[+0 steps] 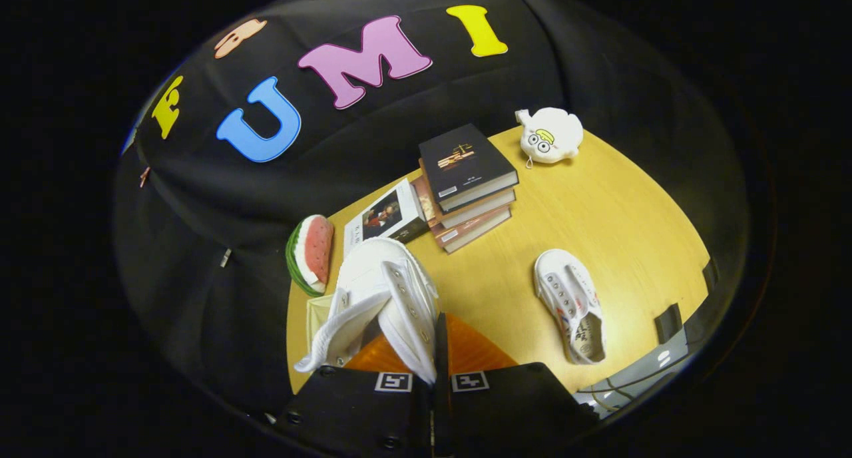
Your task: Open the storage box then place both shoes into the box .Put the left shoe in first, then the right shoe, with the right side of both shoes facing outward in a uniform manner.
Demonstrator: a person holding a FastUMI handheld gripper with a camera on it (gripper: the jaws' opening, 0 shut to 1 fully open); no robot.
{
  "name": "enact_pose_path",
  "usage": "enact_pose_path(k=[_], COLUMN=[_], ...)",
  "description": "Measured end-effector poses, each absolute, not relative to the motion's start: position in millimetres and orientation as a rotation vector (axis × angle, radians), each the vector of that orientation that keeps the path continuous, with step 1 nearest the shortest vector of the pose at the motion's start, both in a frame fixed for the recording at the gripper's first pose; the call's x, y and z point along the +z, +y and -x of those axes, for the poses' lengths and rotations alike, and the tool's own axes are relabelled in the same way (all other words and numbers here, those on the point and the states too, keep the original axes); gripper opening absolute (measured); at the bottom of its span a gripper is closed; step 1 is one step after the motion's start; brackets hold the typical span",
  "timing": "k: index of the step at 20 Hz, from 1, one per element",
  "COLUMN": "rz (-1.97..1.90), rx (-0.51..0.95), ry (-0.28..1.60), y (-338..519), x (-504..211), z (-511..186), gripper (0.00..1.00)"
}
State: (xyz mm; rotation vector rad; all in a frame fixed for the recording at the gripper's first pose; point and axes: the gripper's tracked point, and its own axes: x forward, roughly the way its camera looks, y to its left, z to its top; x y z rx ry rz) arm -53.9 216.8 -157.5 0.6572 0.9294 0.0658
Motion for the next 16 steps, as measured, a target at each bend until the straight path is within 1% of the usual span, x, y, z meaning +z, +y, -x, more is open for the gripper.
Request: enact_pose_path(k=[4,8,16], rz=[-0.744,-0.712,-0.656], rx=[0.046,0.020,-0.051], ry=[1.057,1.127,1.143], y=[283,327,365], x=[-173,-200,-245], z=[66,74,66], gripper=[0.07,0.07,0.07])
